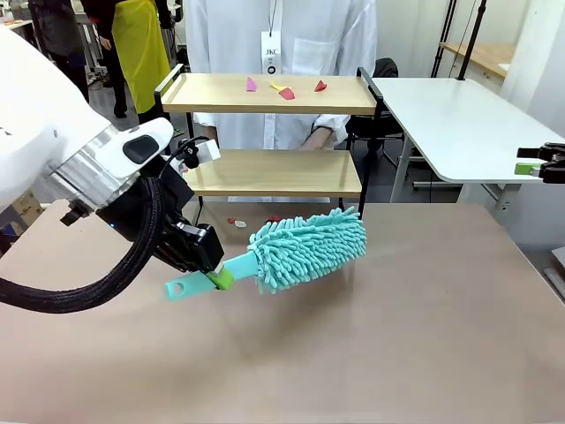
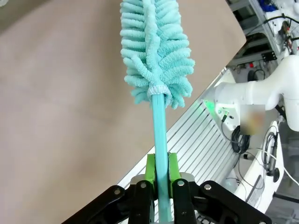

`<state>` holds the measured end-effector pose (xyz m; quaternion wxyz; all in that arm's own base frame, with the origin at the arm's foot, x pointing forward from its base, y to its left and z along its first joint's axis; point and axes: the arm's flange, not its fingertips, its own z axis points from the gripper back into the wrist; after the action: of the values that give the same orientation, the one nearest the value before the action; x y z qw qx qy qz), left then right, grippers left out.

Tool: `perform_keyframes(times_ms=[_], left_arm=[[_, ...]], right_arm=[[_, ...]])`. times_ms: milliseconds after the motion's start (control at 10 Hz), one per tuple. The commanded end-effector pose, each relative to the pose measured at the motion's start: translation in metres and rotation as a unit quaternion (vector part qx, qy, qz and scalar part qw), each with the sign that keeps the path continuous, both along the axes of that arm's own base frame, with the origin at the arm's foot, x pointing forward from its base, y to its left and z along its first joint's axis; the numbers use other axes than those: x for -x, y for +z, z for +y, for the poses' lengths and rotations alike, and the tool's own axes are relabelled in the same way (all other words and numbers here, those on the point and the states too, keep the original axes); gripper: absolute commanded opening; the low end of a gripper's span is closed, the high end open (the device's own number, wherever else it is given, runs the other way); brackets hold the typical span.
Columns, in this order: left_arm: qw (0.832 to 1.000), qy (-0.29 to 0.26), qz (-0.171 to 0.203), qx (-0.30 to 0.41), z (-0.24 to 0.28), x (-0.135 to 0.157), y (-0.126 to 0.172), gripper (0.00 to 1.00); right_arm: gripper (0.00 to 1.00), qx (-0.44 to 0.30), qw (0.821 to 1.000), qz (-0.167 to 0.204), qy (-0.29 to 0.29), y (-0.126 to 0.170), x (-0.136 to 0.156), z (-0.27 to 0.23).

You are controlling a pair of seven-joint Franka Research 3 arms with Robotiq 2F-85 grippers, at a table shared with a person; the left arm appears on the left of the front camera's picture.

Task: Clean the shelf.
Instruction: Clean the specific section of the Shelf indicated by the human with the Duster.

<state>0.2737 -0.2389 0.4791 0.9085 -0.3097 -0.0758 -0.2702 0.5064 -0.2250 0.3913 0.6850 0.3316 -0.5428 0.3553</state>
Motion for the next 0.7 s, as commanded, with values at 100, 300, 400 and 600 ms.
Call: perform_keyframes(times_ms=[100,300,400,600], left_arm=[[0.999,0.043,0.003,0.001,-0.018,0.0,-0.006,0.13],[0.993,0.114,-0.009,0.003,-0.043,-0.003,-0.021,0.13],[0.989,0.144,-0.019,0.008,-0.053,-0.004,-0.026,0.13],[0.984,0.176,-0.034,0.021,-0.075,-0.012,-0.041,0.13]], right_arm=[[1.0,0.002,1.0,0.008,-0.004,0.005,-0.001,0.003],[1.0,0.002,1.0,0.008,-0.004,0.005,-0.001,0.003],[1.0,0.002,1.0,0.008,-0.004,0.005,-0.001,0.003],[1.0,0.002,1.0,0.008,-0.004,0.005,-0.001,0.003]])
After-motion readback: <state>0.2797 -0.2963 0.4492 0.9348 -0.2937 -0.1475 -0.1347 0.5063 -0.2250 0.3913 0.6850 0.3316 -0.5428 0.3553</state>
